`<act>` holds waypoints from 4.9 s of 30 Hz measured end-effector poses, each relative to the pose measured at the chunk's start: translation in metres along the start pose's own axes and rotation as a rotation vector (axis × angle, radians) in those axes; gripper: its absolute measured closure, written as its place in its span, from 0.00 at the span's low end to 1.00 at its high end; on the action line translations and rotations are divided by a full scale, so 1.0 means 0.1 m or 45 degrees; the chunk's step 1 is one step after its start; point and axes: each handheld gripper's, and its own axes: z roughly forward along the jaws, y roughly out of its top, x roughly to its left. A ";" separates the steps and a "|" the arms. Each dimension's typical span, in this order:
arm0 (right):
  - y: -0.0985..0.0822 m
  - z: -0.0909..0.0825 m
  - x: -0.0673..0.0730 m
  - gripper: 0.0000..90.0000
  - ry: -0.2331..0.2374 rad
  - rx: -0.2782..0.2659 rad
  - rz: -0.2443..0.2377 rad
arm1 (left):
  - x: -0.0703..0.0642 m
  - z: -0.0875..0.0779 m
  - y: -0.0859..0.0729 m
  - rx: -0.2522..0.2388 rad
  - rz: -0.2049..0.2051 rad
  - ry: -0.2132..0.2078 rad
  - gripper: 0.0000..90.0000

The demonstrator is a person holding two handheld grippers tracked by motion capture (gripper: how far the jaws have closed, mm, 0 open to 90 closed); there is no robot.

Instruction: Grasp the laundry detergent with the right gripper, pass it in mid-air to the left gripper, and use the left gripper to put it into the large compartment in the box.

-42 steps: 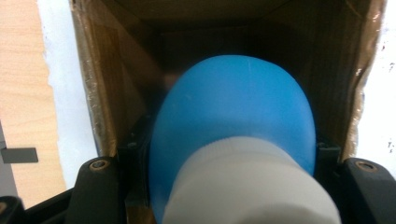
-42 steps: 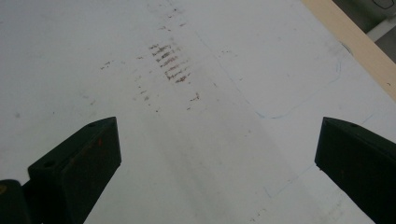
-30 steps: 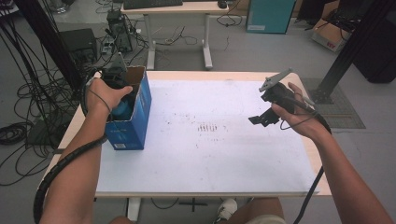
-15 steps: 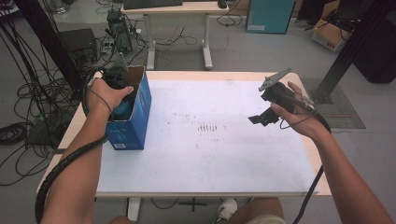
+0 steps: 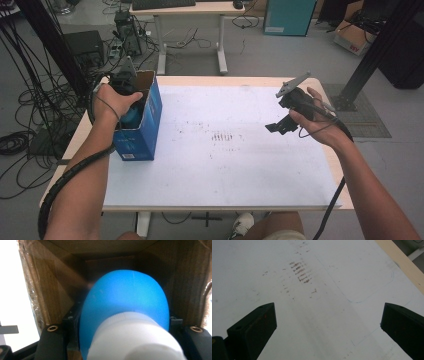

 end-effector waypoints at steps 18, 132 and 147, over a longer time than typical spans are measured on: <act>-0.01 -0.02 0.01 0.00 -0.011 0.001 0.000 | -0.01 0.00 -0.01 -0.004 0.007 0.001 0.40; 0.00 0.00 0.02 0.00 -0.005 0.007 -0.025 | -0.03 0.00 -0.03 -0.013 0.014 0.000 0.40; -0.01 0.01 0.03 0.00 -0.002 0.008 -0.018 | -0.03 0.00 -0.03 -0.016 0.014 -0.004 0.40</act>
